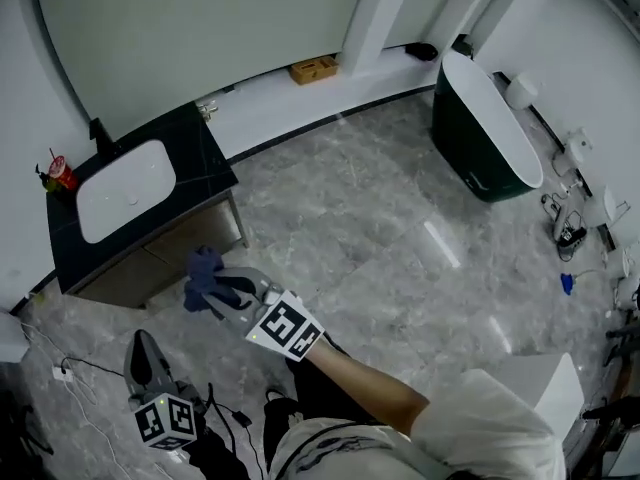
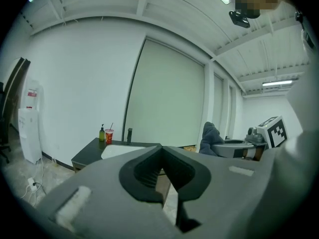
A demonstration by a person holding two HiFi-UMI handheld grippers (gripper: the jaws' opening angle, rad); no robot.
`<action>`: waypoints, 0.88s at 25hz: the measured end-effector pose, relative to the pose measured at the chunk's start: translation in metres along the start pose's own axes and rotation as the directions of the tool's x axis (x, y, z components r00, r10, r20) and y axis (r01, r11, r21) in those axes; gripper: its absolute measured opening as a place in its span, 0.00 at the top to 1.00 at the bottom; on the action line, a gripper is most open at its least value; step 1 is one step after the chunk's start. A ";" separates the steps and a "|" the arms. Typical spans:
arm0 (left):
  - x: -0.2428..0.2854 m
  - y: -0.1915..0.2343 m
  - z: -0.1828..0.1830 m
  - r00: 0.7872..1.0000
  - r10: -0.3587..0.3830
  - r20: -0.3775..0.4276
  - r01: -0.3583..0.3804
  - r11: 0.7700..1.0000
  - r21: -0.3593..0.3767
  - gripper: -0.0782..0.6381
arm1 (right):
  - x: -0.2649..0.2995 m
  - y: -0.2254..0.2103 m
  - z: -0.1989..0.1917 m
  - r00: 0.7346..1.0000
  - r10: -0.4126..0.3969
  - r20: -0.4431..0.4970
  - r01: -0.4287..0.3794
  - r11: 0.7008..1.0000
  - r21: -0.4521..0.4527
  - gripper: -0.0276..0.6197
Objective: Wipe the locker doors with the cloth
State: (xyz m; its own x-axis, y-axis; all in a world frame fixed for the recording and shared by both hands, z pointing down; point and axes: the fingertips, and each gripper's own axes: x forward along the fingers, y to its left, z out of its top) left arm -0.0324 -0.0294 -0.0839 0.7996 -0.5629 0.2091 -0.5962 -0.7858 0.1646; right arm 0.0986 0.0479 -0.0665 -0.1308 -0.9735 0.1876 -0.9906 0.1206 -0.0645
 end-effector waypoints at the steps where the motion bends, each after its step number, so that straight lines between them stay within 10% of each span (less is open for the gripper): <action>1: -0.012 -0.005 0.006 1.000 -0.017 0.008 0.017 1.000 -0.002 0.89 | -0.012 0.009 0.008 1.000 -0.016 0.015 0.016 1.000 0.003 0.83; 10: -0.109 -0.045 0.020 0.992 -0.120 -0.027 0.121 0.992 0.022 0.89 | -0.102 0.088 0.038 0.995 -0.092 0.043 0.088 0.993 0.078 0.83; 22: -0.136 -0.094 0.030 0.994 -0.110 -0.007 0.110 0.993 0.034 0.89 | -0.184 0.077 0.057 0.981 -0.166 0.100 0.157 0.983 0.093 0.85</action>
State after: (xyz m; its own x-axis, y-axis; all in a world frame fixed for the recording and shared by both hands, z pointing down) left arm -0.0831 0.1139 -0.1572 0.8597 -0.4716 0.1961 -0.5019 -0.8511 0.1537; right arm 0.0489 0.2248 -0.1622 0.0405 -0.9945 0.0967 -0.9908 -0.0525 -0.1250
